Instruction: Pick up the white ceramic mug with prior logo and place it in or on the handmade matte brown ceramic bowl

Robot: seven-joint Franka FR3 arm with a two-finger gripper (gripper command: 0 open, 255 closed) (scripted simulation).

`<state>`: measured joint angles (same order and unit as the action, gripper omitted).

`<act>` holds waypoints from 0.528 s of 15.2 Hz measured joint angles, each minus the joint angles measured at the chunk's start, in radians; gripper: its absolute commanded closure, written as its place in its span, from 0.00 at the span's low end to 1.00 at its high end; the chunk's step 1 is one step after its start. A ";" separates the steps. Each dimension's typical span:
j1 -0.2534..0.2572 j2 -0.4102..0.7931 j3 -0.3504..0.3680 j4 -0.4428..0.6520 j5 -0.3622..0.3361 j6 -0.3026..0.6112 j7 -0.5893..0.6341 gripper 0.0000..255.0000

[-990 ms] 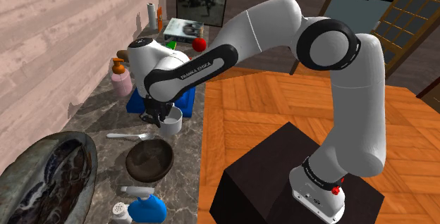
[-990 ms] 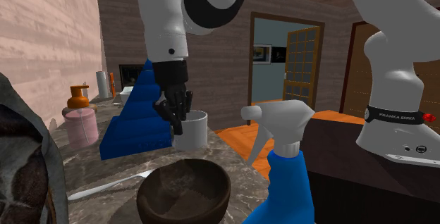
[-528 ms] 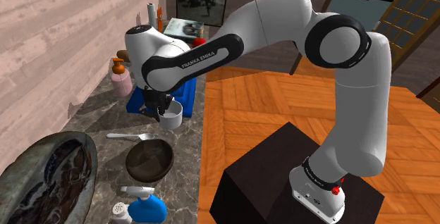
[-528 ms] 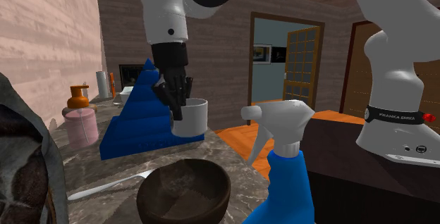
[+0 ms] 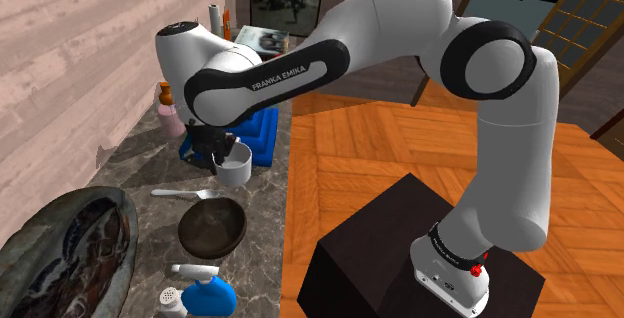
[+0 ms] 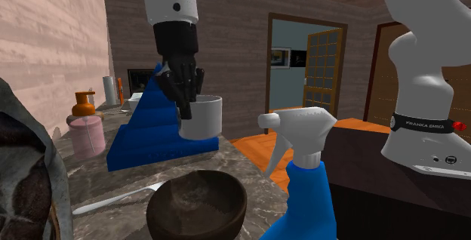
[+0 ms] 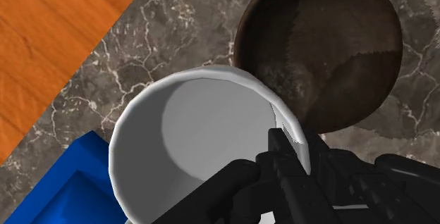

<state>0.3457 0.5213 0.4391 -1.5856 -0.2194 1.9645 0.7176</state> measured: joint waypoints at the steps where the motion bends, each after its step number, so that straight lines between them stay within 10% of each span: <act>1: 0.016 0.001 0.005 0.001 -0.001 -0.001 0.020 1.00; 8: 0.130 0.053 0.027 0.111 -0.016 -0.065 0.137 1.00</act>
<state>0.4760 0.5741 0.4666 -1.4747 -0.2357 1.8997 0.8549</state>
